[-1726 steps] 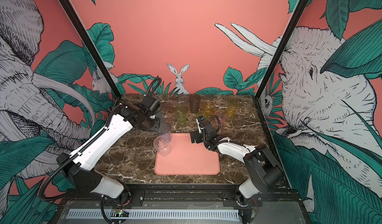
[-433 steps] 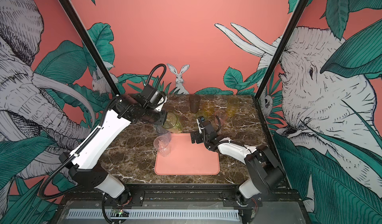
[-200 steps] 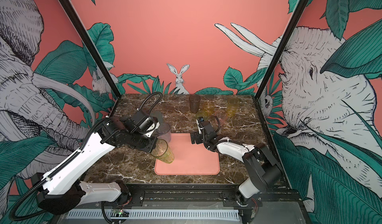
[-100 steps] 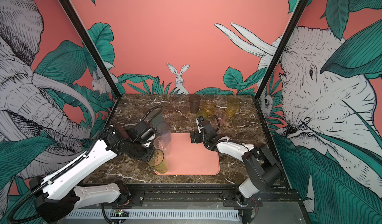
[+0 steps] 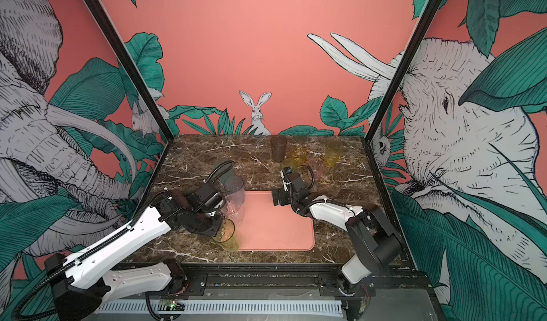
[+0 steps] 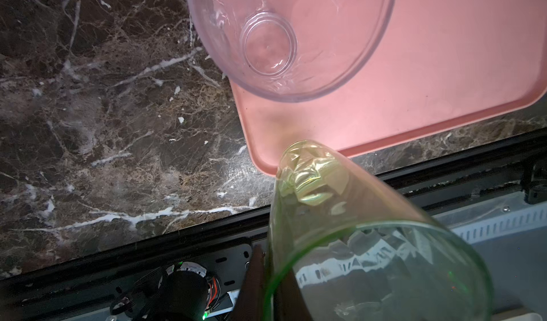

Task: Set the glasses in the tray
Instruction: 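Lower the green glass onto the tray corner nearest the robot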

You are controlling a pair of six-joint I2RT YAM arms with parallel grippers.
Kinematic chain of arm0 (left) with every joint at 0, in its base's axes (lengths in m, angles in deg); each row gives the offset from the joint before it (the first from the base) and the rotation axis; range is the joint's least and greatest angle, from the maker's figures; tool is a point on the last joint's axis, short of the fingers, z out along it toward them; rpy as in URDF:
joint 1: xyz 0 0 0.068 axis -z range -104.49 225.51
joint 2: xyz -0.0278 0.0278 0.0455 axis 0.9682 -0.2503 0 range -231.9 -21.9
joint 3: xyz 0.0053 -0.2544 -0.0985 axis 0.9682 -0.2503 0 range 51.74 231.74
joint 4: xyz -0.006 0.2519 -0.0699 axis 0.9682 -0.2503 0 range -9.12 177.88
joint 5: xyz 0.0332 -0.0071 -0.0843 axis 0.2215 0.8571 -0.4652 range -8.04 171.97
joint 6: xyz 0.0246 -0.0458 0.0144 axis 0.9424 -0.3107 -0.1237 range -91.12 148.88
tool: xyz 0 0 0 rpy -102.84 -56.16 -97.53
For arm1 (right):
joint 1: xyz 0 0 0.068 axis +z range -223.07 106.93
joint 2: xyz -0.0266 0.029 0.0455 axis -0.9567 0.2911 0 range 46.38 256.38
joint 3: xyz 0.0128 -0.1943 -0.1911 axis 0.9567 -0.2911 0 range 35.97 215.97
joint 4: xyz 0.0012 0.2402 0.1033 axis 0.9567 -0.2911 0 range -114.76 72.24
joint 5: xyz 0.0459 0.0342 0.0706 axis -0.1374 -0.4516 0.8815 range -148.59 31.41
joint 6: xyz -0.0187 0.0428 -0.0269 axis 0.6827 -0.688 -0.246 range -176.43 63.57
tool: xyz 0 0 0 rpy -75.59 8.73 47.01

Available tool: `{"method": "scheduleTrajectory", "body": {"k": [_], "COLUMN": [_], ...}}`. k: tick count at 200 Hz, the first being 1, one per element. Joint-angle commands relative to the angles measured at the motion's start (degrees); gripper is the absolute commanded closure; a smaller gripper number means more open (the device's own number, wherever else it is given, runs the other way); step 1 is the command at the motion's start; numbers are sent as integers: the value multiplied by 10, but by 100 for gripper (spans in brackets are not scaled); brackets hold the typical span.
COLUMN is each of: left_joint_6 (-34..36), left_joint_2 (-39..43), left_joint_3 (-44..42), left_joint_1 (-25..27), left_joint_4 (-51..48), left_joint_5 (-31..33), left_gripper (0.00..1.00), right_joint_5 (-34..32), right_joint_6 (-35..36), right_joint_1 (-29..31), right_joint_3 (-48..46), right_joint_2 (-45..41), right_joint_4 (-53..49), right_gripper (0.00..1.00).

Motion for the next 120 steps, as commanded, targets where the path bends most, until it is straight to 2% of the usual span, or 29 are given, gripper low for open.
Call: {"method": "scheduleTrajectory", "body": {"k": [1, 120], "left_joint_6": [-12, -13], "left_joint_2": [-4, -27], "left_joint_3": [-8, -13], "left_joint_1": [2, 2], "left_joint_4": [9, 21], "left_joint_5": [15, 24], "left_gripper": [100, 100], "right_joint_5": [-3, -1], "right_joint_6": [-2, -2], "right_joint_1": [4, 4], "right_joint_3": [17, 22], "right_joint_2": [2, 6], "right_joint_4": [6, 1], "right_gripper": [2, 2]}}
